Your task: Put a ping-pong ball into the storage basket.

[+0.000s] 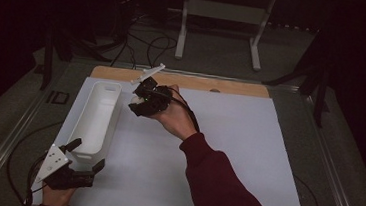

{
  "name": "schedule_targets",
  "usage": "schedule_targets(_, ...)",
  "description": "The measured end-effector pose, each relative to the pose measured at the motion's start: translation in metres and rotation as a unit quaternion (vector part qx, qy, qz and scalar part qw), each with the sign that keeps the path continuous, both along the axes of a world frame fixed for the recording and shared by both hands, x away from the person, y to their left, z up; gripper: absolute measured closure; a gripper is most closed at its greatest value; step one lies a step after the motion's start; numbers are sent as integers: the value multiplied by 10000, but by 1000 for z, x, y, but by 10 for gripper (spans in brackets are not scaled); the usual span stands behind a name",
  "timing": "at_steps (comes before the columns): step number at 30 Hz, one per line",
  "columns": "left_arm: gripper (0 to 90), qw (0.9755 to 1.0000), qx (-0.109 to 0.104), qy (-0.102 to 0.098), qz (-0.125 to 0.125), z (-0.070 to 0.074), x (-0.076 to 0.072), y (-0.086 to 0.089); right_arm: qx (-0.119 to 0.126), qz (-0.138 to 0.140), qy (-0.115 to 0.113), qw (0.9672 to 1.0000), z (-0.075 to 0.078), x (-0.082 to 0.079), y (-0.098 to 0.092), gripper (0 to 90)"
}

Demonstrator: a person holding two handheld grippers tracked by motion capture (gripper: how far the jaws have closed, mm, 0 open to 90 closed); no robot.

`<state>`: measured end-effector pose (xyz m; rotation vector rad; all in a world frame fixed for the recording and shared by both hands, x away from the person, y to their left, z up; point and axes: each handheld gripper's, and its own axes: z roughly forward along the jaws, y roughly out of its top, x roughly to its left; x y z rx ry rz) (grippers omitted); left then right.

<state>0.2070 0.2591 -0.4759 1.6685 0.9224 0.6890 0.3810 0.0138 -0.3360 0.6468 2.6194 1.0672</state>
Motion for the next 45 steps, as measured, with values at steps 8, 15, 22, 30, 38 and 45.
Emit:
schedule_targets(8, 0, 10000, 1, -2, 1, 0, 0, 0, -31, 43, -33, 10000, -3, -1, 4, 504)
schedule_targets(15, 0, 10000, 0, 1, 1, 0, 0, 0, 15, 107, -79, 9999, -5, -2, 9, 504)
schedule_targets(22, 0, 10000, 0, -2, 4, 0, 0, 1, 39, 145, -83, 9999, -7, -3, 14, 504)
schedule_targets(30, 0, 10000, -2, -5, -3, 0, 0, 0, 67, 123, -86, 9999, -8, -3, 18, 504)
schedule_targets(38, 0, 10000, 0, -3, -5, 0, 0, 0, 87, 174, -91, 9998, -9, -3, 22, 504)
schedule_targets(45, 0, 10000, -3, -6, -5, 0, 0, 1, 151, 170, -31, 9997, -11, -2, 25, 504)
